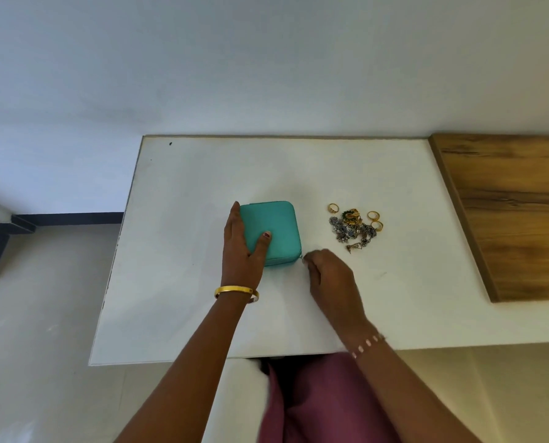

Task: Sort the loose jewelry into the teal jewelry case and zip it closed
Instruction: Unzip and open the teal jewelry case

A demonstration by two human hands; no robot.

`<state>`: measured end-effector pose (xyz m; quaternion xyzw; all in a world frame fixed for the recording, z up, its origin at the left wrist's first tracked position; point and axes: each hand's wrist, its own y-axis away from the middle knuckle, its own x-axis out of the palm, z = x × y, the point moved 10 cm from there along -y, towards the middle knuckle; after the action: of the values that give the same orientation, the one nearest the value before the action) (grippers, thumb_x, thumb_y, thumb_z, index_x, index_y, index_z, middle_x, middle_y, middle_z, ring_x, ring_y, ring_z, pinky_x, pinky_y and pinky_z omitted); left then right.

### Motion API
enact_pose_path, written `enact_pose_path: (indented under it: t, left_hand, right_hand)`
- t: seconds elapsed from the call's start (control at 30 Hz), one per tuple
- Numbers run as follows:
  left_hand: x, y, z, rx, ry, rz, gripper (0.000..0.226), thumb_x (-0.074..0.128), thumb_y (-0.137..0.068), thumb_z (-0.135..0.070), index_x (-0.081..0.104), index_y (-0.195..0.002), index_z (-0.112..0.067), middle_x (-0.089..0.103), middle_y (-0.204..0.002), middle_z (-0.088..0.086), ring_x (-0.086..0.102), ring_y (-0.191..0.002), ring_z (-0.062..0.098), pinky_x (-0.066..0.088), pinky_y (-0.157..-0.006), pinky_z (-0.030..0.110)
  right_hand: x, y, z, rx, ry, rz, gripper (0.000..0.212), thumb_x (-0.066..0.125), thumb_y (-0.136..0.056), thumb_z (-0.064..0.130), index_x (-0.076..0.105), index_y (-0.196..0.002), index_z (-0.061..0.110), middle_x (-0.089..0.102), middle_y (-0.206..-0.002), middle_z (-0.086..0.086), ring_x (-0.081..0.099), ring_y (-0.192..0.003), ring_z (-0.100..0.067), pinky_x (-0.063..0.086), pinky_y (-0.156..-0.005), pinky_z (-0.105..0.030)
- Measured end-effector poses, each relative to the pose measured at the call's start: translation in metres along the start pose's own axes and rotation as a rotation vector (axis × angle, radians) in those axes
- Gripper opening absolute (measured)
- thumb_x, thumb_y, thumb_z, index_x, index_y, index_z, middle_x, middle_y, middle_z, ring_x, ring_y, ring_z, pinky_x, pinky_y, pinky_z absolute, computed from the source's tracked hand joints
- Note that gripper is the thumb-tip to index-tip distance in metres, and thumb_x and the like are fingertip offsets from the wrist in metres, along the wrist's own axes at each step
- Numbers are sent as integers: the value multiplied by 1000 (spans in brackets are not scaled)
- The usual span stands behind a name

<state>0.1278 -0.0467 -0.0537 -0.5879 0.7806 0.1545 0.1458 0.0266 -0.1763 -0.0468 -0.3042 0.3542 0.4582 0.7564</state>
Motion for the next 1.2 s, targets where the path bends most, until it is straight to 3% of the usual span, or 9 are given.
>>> enact_pose_path:
  t: [0.27,0.4,0.53,0.6,0.67,0.83,1.03,1.13,1.2]
  left_hand:
    - [1,0,2,-44,20,42,69,52,-89,-21,10,-144,-15,23,-150,6,27,-136,22,28,-109,31]
    - [-13,8,12,-176,189,12,62,49,-91,-22,16,-143,-14,31,-147,7,36,-131,18,33,-96,16]
    - [-44,45,46,-410,415,-281,23,49,-92,-17,55,-112,-9,61,-109,13,58,-92,23,52,-78,30]
    - [-38,64,59,-531,380,-234,18,52,-90,-12,63,-97,0,65,-82,11,59,-69,24,53,-61,26]
    - [-20,75,59,-597,322,-68,18,54,-87,-10,66,-91,3,65,-70,10,59,-61,22,54,-56,24]
    - [-1,67,33,-451,73,93,20,59,-85,-22,67,-71,-12,66,-69,11,66,-67,24,56,-76,36]
    - [-6,60,32,-384,-37,118,21,56,-87,-15,68,-76,-2,70,-76,19,66,-66,28,55,-80,36]
    - [-6,58,28,-314,-114,139,23,52,-88,-14,68,-78,-2,70,-75,18,67,-71,31,54,-80,38]
    - [-6,59,26,-277,-153,140,23,51,-89,-14,67,-78,-2,70,-74,18,66,-71,30,54,-79,39]
  right_hand:
    - [26,17,34,38,-106,7,10,53,-82,1,63,-80,2,64,-71,-13,59,-62,-23,42,-58,-19]
    - [18,18,14,230,-314,-40,9,60,-82,2,66,-75,2,66,-69,-11,51,-56,-12,34,-55,-7]
    - [18,23,5,366,-459,-58,10,65,-81,9,67,-72,5,67,-65,-7,50,-51,-3,37,-51,-6]
    - [16,27,7,350,-453,-82,10,67,-80,11,67,-71,7,65,-65,-2,54,-55,-8,39,-53,-9]
    - [13,30,15,283,-391,-95,9,67,-80,13,67,-72,8,65,-67,-3,56,-59,-13,41,-55,-15]
    - [13,34,41,34,-141,-81,14,59,-83,16,61,-72,9,61,-67,-4,52,-59,-14,35,-54,-15]
    - [-5,35,46,-53,-196,-103,21,47,-83,19,64,-79,8,60,-74,-5,53,-68,-15,39,-60,-14]
    - [-21,27,46,-56,-131,-160,25,51,-82,16,63,-103,8,60,-99,-10,50,-93,-17,46,-76,-19]
    - [-8,16,52,-100,-83,-17,43,56,-82,18,54,-124,12,49,-130,-14,39,-120,-20,40,-97,-26]
